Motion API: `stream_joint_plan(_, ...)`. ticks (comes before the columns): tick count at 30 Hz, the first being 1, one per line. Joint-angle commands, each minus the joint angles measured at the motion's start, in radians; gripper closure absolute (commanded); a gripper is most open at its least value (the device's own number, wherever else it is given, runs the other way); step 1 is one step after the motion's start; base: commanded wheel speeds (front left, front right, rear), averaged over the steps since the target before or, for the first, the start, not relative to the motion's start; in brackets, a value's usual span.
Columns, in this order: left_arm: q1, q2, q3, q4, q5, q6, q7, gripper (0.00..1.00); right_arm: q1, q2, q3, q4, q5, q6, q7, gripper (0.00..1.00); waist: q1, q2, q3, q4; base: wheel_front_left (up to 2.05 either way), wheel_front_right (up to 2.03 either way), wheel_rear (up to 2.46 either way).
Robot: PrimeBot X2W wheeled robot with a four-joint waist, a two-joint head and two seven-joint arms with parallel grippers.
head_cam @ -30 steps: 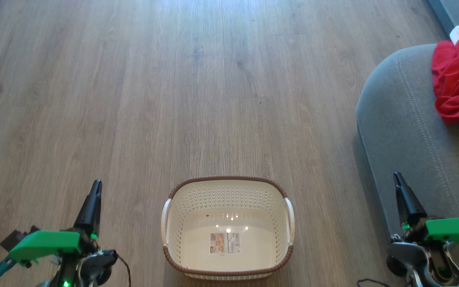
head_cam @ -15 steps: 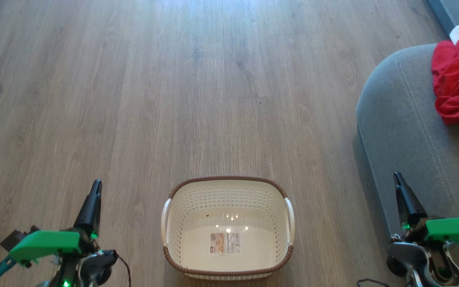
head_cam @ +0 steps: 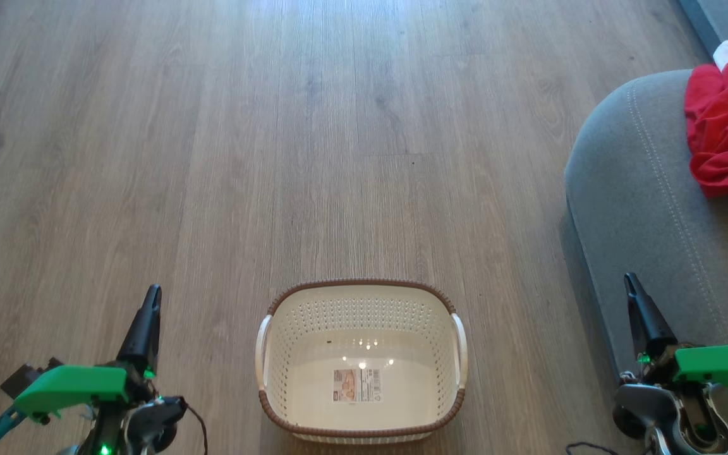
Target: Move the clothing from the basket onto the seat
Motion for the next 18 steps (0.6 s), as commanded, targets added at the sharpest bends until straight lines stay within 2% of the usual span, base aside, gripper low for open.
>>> stream_joint_plan(1,-0.044,0.013,0.035,-0.034,-0.007,-0.009,0.008,1.00,-0.055,-0.004,0.017,-0.038,0.006,0.000,0.006,1.00,0.0000,0.0000,0.000,0.000,0.00,0.00,0.00)
stream_joint_plan(18,-0.044,0.013,0.035,-0.034,-0.007,-0.009,0.008,1.00,-0.055,-0.004,0.017,-0.038,0.006,0.000,0.006,1.00,0.0000,0.0000,0.000,0.000,0.00,0.00,0.00)
